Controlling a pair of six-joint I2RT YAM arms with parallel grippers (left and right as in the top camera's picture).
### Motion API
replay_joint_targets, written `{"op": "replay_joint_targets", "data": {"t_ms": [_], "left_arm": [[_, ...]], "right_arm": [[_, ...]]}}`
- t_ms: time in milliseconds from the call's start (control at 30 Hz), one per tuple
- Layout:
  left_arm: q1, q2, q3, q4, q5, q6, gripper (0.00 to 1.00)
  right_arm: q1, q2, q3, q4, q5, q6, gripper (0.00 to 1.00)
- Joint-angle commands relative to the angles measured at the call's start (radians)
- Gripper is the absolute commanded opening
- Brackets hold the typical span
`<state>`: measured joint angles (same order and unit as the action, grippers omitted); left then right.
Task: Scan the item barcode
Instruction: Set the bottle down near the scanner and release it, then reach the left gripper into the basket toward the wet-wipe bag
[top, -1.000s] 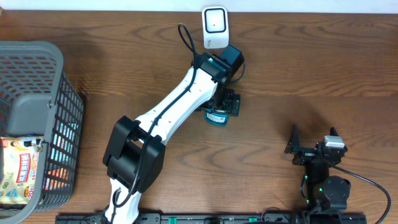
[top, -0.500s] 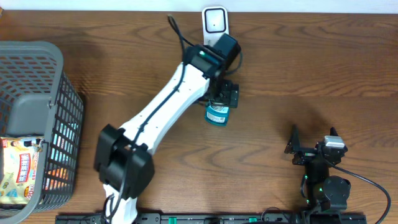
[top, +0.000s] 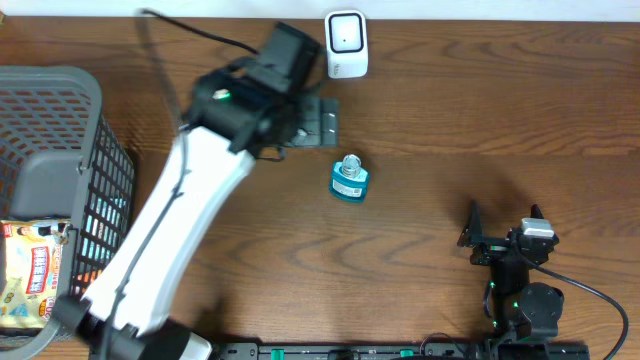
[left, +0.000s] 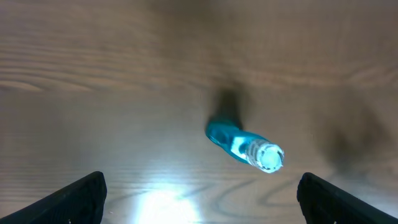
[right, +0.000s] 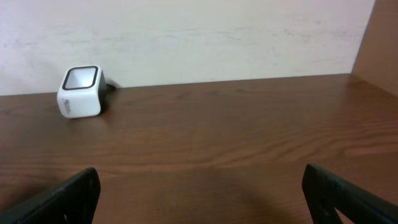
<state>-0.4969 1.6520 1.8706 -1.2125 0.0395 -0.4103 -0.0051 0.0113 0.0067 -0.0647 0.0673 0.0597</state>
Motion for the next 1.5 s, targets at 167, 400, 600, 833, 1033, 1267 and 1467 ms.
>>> {"op": "replay_joint_targets", "data": {"t_ms": [167,400,600,833,1033,1267,1467], "left_arm": [[0.137,-0.203,0.028,-0.006,-0.06,0.01,0.98],[0.268,-0.331,0.028,0.023,-0.06,0.01,0.98],[0.473,-0.412,0.028,0.104,-0.06,-0.007,0.98],[0.732,-0.436,0.028,0.16,-0.06,-0.132,0.98],[0.965,-0.377,0.028,0.089,-0.06,-0.282,0.98],[1.186,-0.211,-0.006,-0.09,-0.059,-0.426,0.98],[1.25,-0.022,-0.016,-0.173,-0.06,-0.413,0.98]], "right_arm": [[0.007,-0.005,-0.002,-0.004,0.002,-0.008,0.99],[0.007,-0.005,-0.002,-0.004,0.002,-0.008,0.99],[0.007,-0.005,-0.002,-0.004,0.002,-0.008,1.0],[0.007,-0.005,-0.002,-0.004,0.002,-0.008,0.99],[0.007,-0.005,-0.002,-0.004,0.002,-0.008,0.99],[0.007,-0.005,-0.002,-0.004,0.002,-0.008,0.99],[0.007,-0.005,-0.002,-0.004,0.002,-0.008,0.99]]}}
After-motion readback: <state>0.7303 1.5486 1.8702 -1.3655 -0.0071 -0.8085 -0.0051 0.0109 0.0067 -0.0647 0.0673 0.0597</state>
